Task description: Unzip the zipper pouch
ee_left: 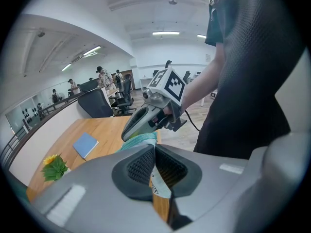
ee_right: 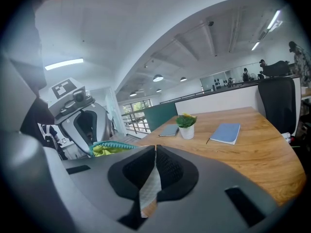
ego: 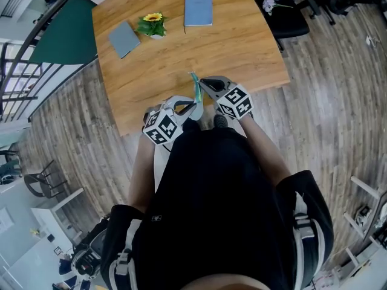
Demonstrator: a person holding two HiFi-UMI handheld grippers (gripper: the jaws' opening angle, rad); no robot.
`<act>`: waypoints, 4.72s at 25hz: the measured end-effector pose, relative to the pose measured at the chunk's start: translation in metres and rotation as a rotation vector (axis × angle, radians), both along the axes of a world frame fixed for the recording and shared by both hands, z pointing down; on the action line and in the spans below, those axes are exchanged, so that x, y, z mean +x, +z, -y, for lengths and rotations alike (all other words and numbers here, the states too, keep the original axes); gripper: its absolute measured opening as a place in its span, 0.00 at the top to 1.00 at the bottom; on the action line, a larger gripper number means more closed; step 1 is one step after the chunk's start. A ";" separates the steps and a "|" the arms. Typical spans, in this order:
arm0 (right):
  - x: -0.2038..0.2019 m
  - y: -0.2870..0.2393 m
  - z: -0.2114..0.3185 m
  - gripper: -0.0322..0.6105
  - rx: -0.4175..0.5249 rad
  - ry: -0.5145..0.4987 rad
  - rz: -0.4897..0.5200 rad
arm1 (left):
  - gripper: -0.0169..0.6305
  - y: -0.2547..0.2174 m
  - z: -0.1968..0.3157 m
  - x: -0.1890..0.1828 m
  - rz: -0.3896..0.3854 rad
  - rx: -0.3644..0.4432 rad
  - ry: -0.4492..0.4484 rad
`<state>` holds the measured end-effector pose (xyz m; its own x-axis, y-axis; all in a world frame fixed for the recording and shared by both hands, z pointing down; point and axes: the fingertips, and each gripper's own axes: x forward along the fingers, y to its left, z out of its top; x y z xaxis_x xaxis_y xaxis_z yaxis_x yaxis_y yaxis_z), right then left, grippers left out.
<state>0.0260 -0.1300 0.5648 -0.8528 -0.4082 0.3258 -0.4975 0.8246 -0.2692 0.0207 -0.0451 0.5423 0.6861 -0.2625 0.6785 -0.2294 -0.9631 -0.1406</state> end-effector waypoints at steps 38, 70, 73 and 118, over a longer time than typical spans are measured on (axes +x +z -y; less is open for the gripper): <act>0.017 0.007 0.024 0.93 0.010 0.091 -0.046 | 0.97 -0.015 -0.003 -0.006 -0.039 -0.008 0.002; 0.044 0.012 0.051 0.93 0.014 0.179 -0.083 | 0.97 -0.025 -0.002 -0.008 -0.047 -0.011 0.035; 0.043 0.014 0.052 0.93 0.012 0.185 -0.082 | 0.97 -0.024 -0.001 -0.010 -0.048 -0.012 0.038; -0.016 0.016 0.049 0.95 0.041 0.208 -0.147 | 0.97 -0.010 0.051 -0.121 -0.117 -0.035 0.023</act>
